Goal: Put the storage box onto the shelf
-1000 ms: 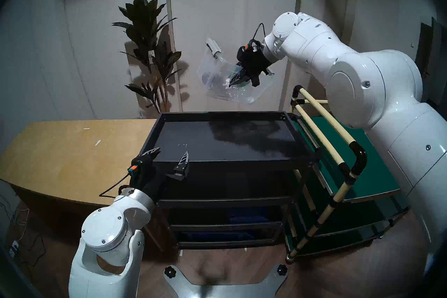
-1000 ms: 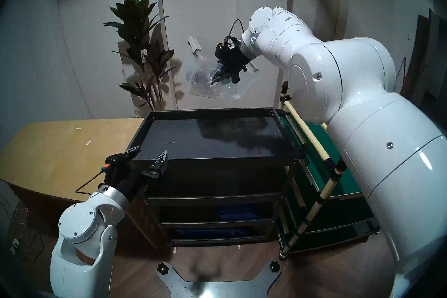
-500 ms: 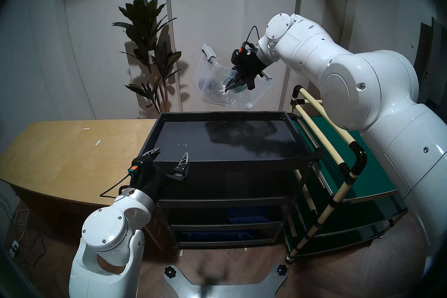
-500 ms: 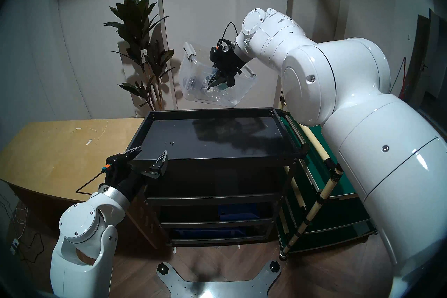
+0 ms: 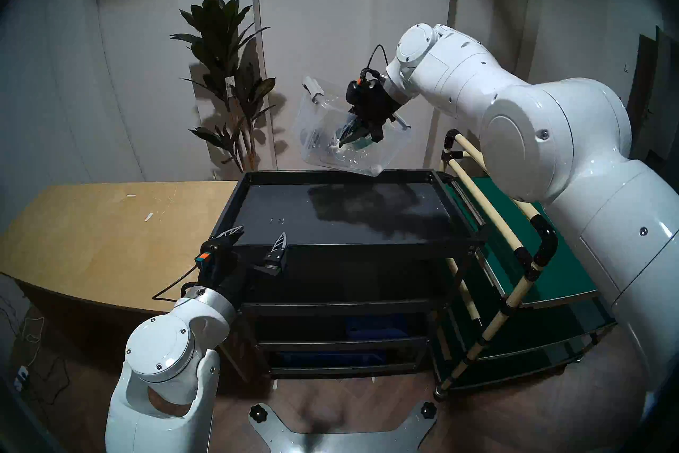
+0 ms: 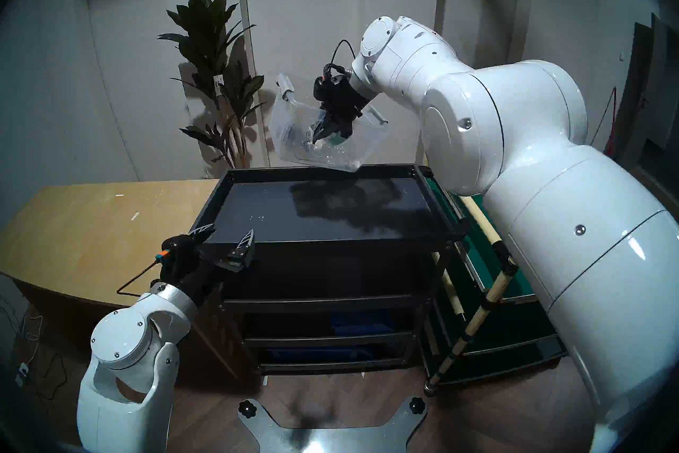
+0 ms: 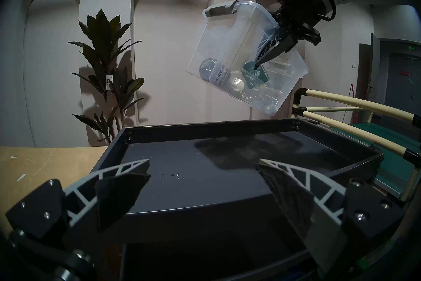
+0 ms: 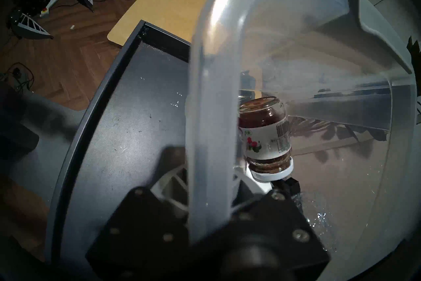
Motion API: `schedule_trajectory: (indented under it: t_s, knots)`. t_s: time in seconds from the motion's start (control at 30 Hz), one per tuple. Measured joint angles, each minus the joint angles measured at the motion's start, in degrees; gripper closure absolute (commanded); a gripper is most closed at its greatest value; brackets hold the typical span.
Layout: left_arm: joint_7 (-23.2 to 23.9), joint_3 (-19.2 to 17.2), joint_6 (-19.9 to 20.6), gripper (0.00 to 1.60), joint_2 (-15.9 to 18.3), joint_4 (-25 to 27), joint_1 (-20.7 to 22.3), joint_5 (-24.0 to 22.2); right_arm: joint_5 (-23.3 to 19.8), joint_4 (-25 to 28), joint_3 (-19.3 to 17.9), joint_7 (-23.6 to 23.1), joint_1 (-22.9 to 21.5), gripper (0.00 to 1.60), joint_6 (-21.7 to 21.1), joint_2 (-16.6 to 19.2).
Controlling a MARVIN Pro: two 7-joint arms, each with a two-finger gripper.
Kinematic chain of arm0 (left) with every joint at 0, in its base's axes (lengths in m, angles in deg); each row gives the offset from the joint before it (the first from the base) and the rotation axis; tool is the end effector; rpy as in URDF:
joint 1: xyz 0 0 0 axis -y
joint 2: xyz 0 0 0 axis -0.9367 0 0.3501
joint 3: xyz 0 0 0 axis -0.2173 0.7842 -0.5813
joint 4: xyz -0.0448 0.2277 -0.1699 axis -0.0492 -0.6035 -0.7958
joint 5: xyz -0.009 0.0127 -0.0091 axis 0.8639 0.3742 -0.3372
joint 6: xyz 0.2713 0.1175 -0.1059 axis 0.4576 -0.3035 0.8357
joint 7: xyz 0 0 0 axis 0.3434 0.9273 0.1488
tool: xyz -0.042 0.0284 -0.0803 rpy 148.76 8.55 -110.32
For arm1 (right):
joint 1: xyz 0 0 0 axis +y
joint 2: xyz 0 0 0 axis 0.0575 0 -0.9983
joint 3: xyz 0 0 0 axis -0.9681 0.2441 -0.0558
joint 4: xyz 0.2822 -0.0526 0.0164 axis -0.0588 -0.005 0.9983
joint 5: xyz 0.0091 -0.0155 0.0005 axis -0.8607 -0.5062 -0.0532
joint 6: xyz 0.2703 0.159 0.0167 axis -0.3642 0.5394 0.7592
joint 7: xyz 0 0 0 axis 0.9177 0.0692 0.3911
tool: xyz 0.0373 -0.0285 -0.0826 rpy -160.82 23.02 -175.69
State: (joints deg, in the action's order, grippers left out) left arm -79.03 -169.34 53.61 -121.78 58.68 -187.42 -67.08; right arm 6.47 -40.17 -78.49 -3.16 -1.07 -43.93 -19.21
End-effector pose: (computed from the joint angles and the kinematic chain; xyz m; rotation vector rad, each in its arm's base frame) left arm 0.2848 0.0036 -0.2123 2.1785 -0.2192 2.0321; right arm 0.6197 0.1151 -0.0026 -1.6314 -2.2914 -1.0261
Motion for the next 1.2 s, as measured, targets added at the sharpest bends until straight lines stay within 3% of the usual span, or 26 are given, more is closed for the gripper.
schedule_trajectory:
  t_s: [1.2]
  knots:
    - [0.0,0.0,0.0,0.0,0.0,-1.3,0.1,0.0,1.5,0.0,0.0,-2.7,1.3,1.6,-6.8,-3.6]
